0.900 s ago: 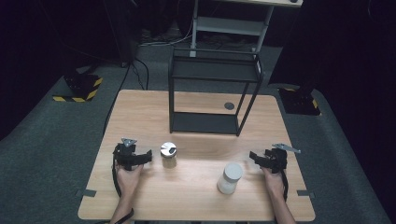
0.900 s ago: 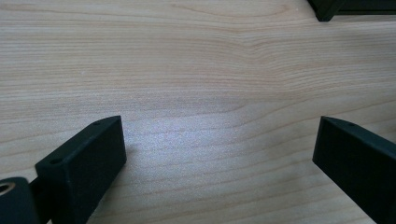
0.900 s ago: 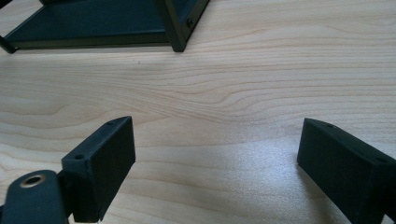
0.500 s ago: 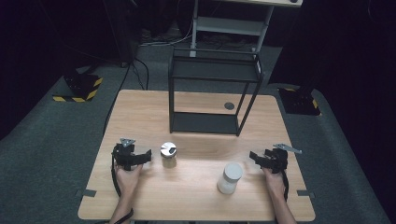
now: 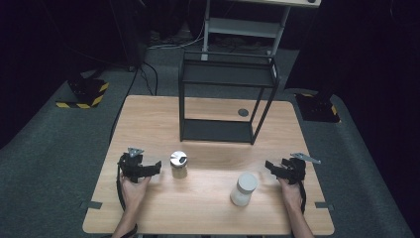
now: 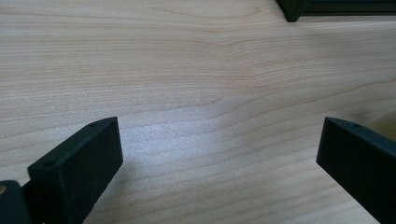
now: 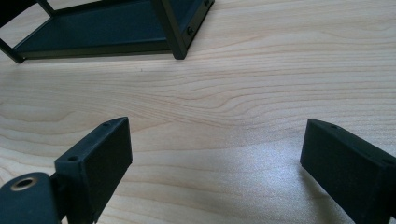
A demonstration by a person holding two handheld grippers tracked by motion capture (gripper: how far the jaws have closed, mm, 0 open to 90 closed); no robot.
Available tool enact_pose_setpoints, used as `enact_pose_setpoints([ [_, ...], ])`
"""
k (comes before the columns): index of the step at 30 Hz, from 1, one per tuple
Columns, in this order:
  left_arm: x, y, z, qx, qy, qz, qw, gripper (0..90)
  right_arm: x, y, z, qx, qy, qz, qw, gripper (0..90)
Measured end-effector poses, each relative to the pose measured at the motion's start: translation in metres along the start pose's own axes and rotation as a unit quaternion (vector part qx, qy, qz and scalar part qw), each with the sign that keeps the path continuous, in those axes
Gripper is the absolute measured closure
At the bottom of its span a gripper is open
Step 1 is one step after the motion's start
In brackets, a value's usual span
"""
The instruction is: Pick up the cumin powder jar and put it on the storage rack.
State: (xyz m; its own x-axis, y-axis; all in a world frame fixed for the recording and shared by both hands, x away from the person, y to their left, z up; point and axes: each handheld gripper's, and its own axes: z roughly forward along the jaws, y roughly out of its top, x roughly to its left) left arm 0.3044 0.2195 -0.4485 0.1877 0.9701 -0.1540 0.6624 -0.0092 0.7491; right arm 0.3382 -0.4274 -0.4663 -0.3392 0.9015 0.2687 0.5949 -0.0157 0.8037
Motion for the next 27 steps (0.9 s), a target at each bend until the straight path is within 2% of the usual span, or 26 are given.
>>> enact_pose_setpoints([
  [8, -0.005, -0.006, -0.018, -0.001, -0.023, 0.028, 0.9993, 0.4, 0.000, 0.000, 0.000, -0.001, 0.000, 0.001, 1.0000, 7.6],
  [14, -0.008, -0.010, -0.027, 0.004, -0.040, 0.051, 0.9979, 0.4, 0.000, -0.001, 0.000, -0.003, 0.000, 0.002, 1.0000, 7.6],
  [15, -0.011, -0.013, -0.029, 0.006, -0.049, 0.059, 0.9970, 0.4, 0.000, -0.001, -0.001, -0.004, 0.000, 0.003, 1.0000, 7.6],
  [17, -0.012, -0.014, -0.030, 0.007, -0.054, 0.063, 0.9965, 0.4, -0.001, -0.002, -0.001, -0.004, 0.001, 0.004, 1.0000, 7.6],
  [18, -0.015, -0.017, -0.031, 0.008, -0.064, 0.069, 0.9955, 0.4, -0.001, -0.002, -0.001, -0.004, 0.001, 0.004, 1.0000, 7.7],
  [24, -0.024, -0.021, -0.033, 0.005, -0.084, 0.084, 0.9929, 0.4, -0.001, -0.001, -0.001, -0.004, 0.001, 0.005, 1.0000, 7.8],
  [25, -0.027, -0.021, -0.032, 0.004, -0.093, 0.090, 0.9916, 0.4, -0.001, -0.002, -0.001, -0.004, 0.001, 0.004, 1.0000, 7.8],
  [27, -0.029, -0.021, -0.032, 0.005, -0.095, 0.095, 0.9909, 0.4, -0.001, -0.002, -0.001, -0.004, 0.000, 0.004, 1.0000, 7.8],
])
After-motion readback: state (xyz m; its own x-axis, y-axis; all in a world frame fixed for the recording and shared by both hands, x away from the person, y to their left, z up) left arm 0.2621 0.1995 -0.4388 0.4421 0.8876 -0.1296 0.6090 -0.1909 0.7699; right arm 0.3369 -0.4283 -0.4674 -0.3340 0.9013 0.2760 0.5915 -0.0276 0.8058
